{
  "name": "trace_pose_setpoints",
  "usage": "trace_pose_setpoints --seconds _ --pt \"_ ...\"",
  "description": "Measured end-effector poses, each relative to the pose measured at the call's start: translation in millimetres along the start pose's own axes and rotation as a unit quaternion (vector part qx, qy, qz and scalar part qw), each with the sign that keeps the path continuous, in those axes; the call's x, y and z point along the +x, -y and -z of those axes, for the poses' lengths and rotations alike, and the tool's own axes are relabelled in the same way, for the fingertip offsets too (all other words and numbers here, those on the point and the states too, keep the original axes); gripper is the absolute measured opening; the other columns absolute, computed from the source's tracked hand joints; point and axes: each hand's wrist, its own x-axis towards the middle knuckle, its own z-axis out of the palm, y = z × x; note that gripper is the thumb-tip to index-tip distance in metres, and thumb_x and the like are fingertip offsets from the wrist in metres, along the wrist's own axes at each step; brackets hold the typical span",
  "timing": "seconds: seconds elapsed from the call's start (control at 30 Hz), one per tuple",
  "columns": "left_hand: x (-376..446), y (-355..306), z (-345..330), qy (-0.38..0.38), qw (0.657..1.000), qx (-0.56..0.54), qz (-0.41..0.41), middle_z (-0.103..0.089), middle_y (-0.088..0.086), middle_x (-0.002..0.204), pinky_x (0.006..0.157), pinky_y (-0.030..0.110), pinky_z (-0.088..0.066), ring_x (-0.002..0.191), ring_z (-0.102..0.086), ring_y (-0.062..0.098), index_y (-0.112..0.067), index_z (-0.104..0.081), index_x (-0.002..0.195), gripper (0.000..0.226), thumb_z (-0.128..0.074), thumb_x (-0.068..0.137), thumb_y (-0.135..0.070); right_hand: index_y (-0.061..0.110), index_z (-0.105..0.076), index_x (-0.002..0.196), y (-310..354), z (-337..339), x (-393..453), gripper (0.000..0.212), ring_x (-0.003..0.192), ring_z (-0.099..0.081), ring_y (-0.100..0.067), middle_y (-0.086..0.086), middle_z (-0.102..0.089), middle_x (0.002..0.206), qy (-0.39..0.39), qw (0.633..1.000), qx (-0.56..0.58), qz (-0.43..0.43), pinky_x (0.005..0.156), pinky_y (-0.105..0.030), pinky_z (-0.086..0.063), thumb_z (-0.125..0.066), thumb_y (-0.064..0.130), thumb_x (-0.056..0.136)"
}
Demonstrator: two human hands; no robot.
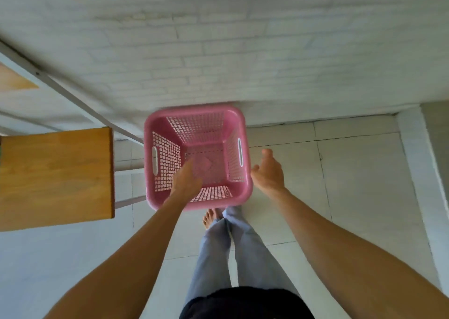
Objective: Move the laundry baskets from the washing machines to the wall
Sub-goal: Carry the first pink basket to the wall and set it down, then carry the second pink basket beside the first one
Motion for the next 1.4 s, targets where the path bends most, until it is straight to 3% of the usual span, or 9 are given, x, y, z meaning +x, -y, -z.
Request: trace_pose_setpoints --seconds 0.13,0.23,0.33,0.43,0.57,0.73,0.93,1.0,1.4 --pt "-37 -58 -4 0.053 0.993 0.053 -0.088 -0.07 0.0 0.097 0.073 0.035 -0.06 0.083 -0.068 0.02 -0.017 -0.059 0.12 0.031 -0.061 0.091 -0.027 0.006 -0.043 0.139 -20 34 -50 0.045 0.082 -0.055 -0.019 -0.009 -0.064 0.108 -0.032 0.999 0.026 -0.013 0.061 -0.021 -0.042 -0.057 0.016 0.097" --pt "-59 -97 -17 0.087 0.978 0.084 -0.17 -0.066 -0.005 0.092 0.067 0.031 -0.059 0.069 -0.064 0.013 -0.009 -0.058 0.125 0.04 -0.065 0.086 -0.012 0.007 -0.042 0.142 -48 60 -79 0.047 0.097 -0.064 -0.023 -0.013 -0.064 0.116 -0.048 0.997 0.04 -0.046 0.08 -0.035 -0.055 -0.055 0.01 0.097" --pt "-69 -130 -36 0.087 0.966 0.143 -0.196 -0.064 0.006 0.126 0.071 0.011 -0.05 0.086 -0.06 0.007 -0.011 -0.052 0.137 0.049 -0.055 0.09 0.001 0.007 -0.04 0.141 -81 90 -100 0.046 0.102 -0.065 -0.029 -0.014 -0.063 0.114 -0.071 0.992 0.058 -0.082 0.086 -0.043 -0.058 -0.051 0.01 0.096" --pt "-79 -167 -65 0.123 0.953 0.164 -0.223 -0.059 0.016 0.134 0.054 0.006 -0.042 0.073 -0.058 0.004 -0.012 -0.045 0.142 0.052 -0.055 0.091 -0.004 0.009 -0.04 0.14 -120 123 -119 0.045 0.104 -0.064 -0.03 -0.014 -0.062 0.118 -0.108 0.983 0.089 -0.118 0.084 -0.043 -0.056 -0.049 0.01 0.096" --pt "-104 -228 -119 0.163 0.932 0.2 -0.256 -0.055 0.01 0.139 0.091 0.027 -0.044 0.111 -0.06 0.023 -0.018 -0.043 0.143 0.058 -0.054 0.088 -0.007 0.011 -0.042 0.143 -183 169 -141 0.047 0.114 -0.062 -0.032 -0.012 -0.061 0.128 -0.157 0.966 0.133 -0.159 0.09 -0.041 -0.053 -0.05 0.013 0.097" --pt "-158 -302 -219 0.181 0.906 0.225 -0.309 -0.056 0.005 0.139 0.104 0.025 -0.036 0.127 -0.052 0.021 -0.024 -0.051 0.138 0.053 -0.056 0.087 -0.011 0.013 -0.041 0.142 -286 217 -181 0.048 0.116 -0.061 -0.032 -0.013 -0.06 0.131 -0.202 0.942 0.177 -0.201 0.09 -0.038 -0.049 -0.049 0.012 0.095" --pt "-242 -377 -344 0.258 0.845 0.26 -0.389 -0.057 0.005 0.137 0.099 0.024 -0.044 0.119 -0.059 0.021 -0.025 -0.053 0.136 0.053 -0.058 0.085 -0.011 0.016 -0.039 0.146 -406 259 -241 0.052 0.113 -0.062 -0.031 -0.011 -0.059 0.13 -0.263 0.908 0.199 -0.259 0.089 -0.036 -0.05 -0.051 0.015 0.096" --pt "-273 -396 -379 0.282 0.828 0.259 -0.41 -0.058 0.009 0.136 0.102 0.032 -0.048 0.116 -0.061 0.026 -0.023 -0.053 0.136 0.053 -0.059 0.085 -0.009 0.016 -0.039 0.146 -442 271 -263 0.051 0.112 -0.063 -0.032 -0.011 -0.06 0.129 -0.277 0.894 0.207 -0.286 0.088 -0.037 -0.051 -0.051 0.015 0.097" --pt "-369 -485 -555 0.347 0.705 0.354 -0.508 -0.056 0.017 0.137 0.078 0.024 -0.043 0.114 -0.06 0.029 -0.029 -0.02 0.155 0.075 -0.052 0.09 -0.01 0.015 -0.041 0.149 -617 306 -338 0.05 0.122 -0.061 -0.028 -0.009 -0.062 0.135 -0.353 0.799 0.255 -0.415 0.1 -0.042 -0.053 -0.053 0.021 0.101"
